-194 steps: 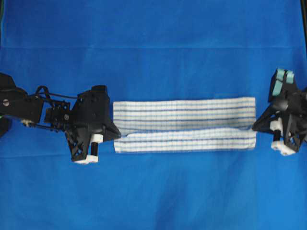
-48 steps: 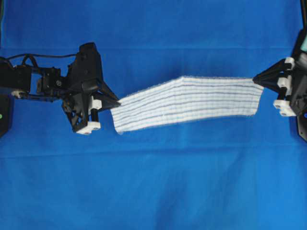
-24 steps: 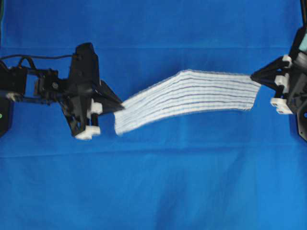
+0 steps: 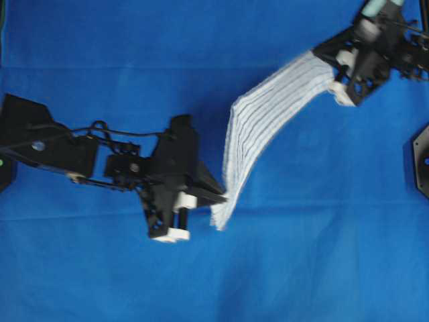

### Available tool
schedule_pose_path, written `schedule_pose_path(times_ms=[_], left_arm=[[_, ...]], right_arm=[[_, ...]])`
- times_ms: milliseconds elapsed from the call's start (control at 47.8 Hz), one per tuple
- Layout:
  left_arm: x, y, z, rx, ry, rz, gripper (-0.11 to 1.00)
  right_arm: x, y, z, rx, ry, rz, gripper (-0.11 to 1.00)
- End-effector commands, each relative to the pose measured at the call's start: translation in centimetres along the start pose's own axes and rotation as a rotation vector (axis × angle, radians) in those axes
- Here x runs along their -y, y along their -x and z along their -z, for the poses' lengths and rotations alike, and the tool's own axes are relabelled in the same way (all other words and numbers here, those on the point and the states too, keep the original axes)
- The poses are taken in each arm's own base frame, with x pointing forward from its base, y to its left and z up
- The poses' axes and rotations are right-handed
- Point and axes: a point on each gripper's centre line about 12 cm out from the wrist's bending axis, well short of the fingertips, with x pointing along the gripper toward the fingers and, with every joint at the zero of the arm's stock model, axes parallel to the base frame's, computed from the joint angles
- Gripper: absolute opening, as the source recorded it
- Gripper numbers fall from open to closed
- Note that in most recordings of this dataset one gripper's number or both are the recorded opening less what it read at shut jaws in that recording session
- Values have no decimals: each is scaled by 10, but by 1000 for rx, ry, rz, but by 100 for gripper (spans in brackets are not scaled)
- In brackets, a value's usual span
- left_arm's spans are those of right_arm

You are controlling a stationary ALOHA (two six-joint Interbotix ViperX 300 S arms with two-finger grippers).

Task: Fold the blue towel.
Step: 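Lift the strip and rotate it vertical, right gripper moving to the top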

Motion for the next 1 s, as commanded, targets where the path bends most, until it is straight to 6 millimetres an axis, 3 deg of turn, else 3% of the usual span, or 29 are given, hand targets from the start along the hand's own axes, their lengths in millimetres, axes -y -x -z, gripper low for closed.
schedule_pose_path(times_ms=[0,209,397,627,815,983], left_arm=[[12,-6,-22,53,-13,25,3],[20,-26,-34,67,-23,38,3],[21,-29,-36,70,-23,38,3],[18,-47,-47,138,-22,38,3],[16,-78,-59,168,-73,31,3],[15,-96,-64,180,-82,29,3]], right_arm=[[0,-8,-25,55,10,-5,2],[-3,-34,-52,84,34,-12,2],[-4,-42,-60,88,39,-11,2],[7,-22,-47,88,27,17,2],[15,6,-30,102,5,36,2],[18,9,-19,53,0,64,2]])
